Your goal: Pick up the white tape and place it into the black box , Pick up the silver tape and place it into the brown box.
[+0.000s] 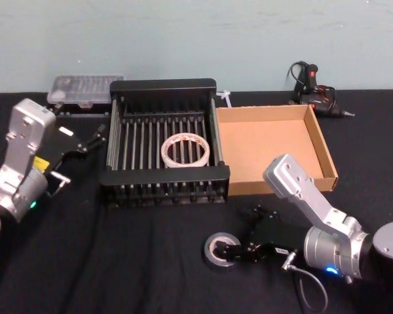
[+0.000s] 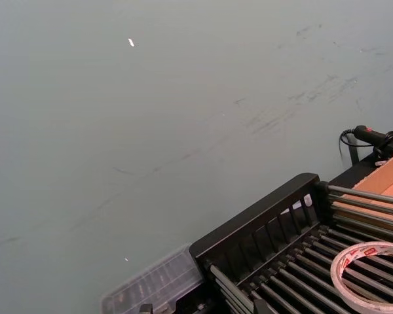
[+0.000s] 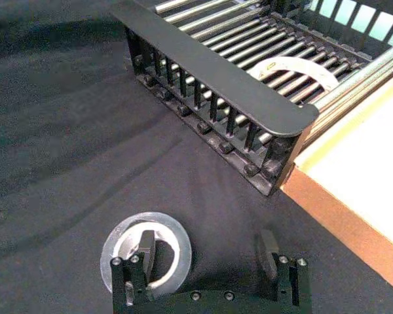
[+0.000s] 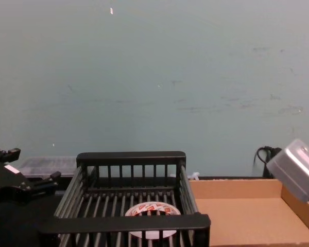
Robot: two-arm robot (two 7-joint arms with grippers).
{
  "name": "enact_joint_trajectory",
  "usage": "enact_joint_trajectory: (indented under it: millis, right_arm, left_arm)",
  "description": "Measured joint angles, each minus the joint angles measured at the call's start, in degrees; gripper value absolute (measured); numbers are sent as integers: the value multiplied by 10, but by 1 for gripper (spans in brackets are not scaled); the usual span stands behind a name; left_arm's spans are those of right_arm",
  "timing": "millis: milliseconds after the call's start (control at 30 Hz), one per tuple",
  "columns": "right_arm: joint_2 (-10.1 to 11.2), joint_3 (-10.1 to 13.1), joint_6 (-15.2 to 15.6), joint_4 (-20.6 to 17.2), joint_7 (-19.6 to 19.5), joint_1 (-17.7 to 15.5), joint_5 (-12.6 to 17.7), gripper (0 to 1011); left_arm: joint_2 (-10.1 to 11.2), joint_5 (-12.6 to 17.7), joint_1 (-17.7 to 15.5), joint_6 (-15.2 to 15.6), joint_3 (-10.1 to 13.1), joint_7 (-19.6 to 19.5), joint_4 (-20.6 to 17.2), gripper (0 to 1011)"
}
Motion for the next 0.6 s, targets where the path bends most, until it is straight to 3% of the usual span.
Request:
enact_joint_trajectory:
  millis: [433, 600]
  right_arm:
    - [0, 0, 1, 0, -1, 0, -1, 997]
    - [0, 0, 1, 0, -1, 0, -1, 882]
  left_arm:
    - [0, 0, 0, 0, 0, 0, 0, 1001]
    - [0, 0, 0, 0, 0, 0, 0, 1001]
